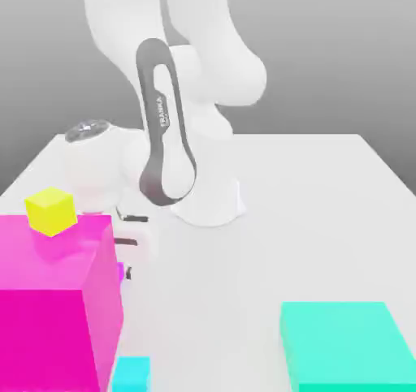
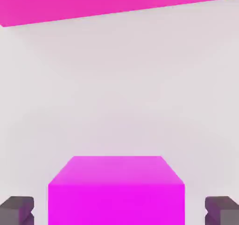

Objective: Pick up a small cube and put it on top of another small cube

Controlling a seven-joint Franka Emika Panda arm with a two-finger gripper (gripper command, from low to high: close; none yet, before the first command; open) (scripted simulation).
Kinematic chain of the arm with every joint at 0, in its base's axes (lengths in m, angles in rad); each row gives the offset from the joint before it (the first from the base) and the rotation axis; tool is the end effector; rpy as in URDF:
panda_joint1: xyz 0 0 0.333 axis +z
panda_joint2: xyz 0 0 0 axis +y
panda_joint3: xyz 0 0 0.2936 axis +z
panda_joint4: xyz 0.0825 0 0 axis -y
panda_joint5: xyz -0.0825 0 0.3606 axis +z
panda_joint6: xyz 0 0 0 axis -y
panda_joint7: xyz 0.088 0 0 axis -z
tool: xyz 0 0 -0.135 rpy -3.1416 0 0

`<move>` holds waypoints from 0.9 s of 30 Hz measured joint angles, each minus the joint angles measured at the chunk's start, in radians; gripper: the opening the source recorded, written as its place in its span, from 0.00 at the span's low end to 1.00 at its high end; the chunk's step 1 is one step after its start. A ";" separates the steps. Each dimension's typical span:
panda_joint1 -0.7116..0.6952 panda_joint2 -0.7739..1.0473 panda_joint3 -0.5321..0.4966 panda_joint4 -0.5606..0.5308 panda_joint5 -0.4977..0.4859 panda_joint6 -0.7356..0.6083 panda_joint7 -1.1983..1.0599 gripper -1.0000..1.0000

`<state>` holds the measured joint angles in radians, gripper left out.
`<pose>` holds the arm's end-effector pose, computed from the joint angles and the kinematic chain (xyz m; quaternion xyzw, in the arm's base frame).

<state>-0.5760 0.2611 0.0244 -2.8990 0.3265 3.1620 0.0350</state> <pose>0.2535 -0.1887 0.0984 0.8974 -0.4412 0.0004 0.0002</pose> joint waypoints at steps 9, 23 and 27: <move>0.072 -0.077 -0.090 -0.006 -0.050 -0.066 0.030 0.00; 0.132 -0.311 -0.241 -0.063 -0.370 -0.248 0.273 0.00; 0.063 -0.329 -0.282 0.041 -0.308 -0.376 0.384 0.00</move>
<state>-0.5131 -0.0680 -0.2574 -2.8584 0.0184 2.7861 0.4191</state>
